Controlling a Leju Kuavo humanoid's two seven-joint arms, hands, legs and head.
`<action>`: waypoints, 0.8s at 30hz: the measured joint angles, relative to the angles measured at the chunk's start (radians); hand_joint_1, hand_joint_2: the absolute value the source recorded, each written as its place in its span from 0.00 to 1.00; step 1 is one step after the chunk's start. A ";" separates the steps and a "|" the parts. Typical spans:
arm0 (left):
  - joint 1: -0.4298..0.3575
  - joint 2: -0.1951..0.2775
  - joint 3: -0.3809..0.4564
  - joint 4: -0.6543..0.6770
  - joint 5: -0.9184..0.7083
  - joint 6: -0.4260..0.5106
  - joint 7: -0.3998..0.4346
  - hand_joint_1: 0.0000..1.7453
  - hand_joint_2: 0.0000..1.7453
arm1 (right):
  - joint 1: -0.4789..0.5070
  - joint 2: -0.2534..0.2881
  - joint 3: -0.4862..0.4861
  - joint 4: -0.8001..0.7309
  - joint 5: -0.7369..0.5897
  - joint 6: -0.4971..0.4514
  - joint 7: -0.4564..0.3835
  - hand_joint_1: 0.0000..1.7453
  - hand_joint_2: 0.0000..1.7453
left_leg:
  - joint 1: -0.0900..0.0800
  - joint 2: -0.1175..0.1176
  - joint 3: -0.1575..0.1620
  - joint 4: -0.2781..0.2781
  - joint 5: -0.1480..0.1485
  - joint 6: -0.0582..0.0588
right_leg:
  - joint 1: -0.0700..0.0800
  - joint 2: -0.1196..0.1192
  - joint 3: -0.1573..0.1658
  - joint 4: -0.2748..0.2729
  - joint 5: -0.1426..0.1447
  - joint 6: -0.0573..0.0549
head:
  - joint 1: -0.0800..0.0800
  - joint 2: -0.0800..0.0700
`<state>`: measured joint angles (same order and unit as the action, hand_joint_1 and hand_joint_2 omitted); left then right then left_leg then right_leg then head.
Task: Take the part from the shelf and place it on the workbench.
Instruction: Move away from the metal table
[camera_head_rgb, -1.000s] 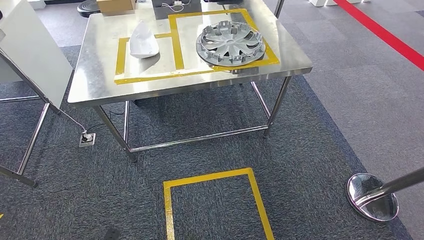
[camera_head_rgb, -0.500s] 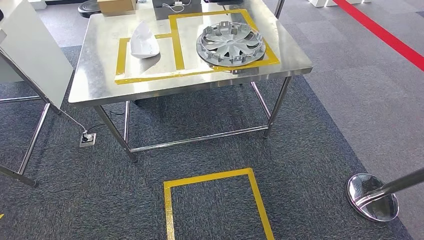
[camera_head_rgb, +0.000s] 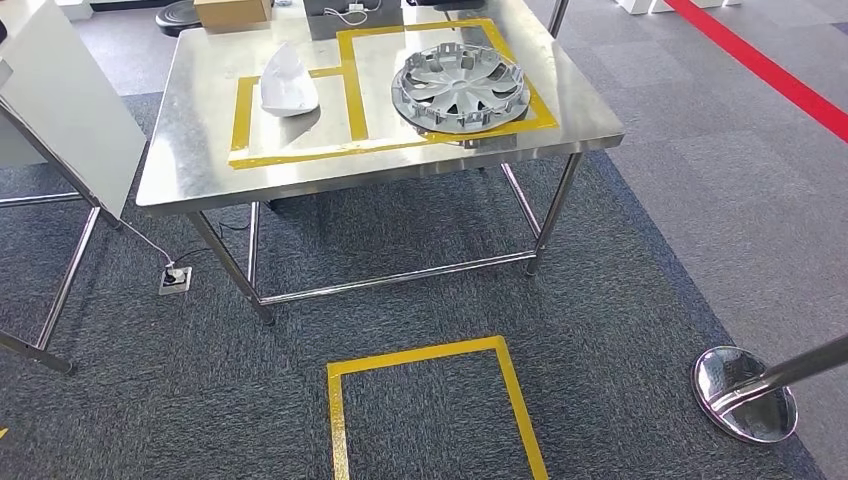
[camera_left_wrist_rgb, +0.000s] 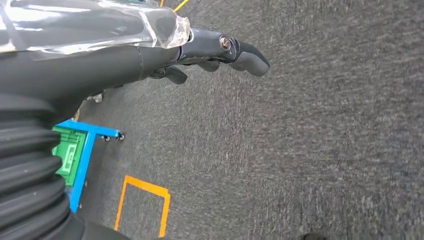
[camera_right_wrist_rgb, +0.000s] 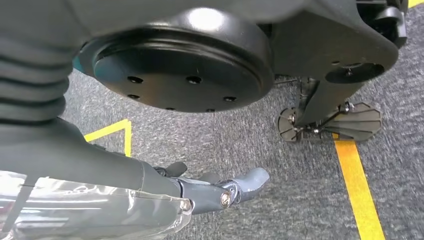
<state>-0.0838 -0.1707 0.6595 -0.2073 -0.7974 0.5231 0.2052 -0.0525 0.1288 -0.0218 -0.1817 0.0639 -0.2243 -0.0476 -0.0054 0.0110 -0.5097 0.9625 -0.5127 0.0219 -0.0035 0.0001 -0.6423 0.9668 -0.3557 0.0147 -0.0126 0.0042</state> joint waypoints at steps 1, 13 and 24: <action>0.003 0.000 -0.010 -0.001 0.008 -0.008 -0.003 0.00 1.00 | 0.001 -0.001 -0.001 -0.001 0.001 -0.014 -0.002 0.00 1.00 | 0.000 0.000 0.000 0.000 0.000 0.000 | 0.000 0.000 0.000 0.000 0.000 0.000 | 0.000 0.000; 0.075 0.046 -0.218 -0.052 0.280 -0.183 -0.070 0.00 0.00 | 0.052 -0.041 -0.003 -0.051 -0.014 0.036 0.008 0.00 0.00 | 0.000 0.000 0.000 0.000 0.000 0.000 | 0.000 0.000 0.000 0.000 0.000 0.000 | 0.000 0.000; 0.147 0.106 -0.432 -0.120 0.556 -0.362 -0.139 0.00 1.00 | 0.126 -0.084 0.001 -0.122 -0.040 0.135 0.029 0.00 0.00 | 0.000 0.000 0.000 0.000 0.000 0.000 | 0.000 0.000 0.000 0.000 -0.001 0.000 | 0.000 0.000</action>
<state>0.0633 -0.0644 0.2271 -0.3272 -0.2417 0.1607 0.0658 0.0740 0.0447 -0.0212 -0.3034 0.0243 -0.0896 -0.0188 -0.0053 0.0106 -0.5099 0.9622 -0.5128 0.0216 -0.0035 0.0001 -0.6425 0.9667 -0.3563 0.0147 -0.0125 0.0042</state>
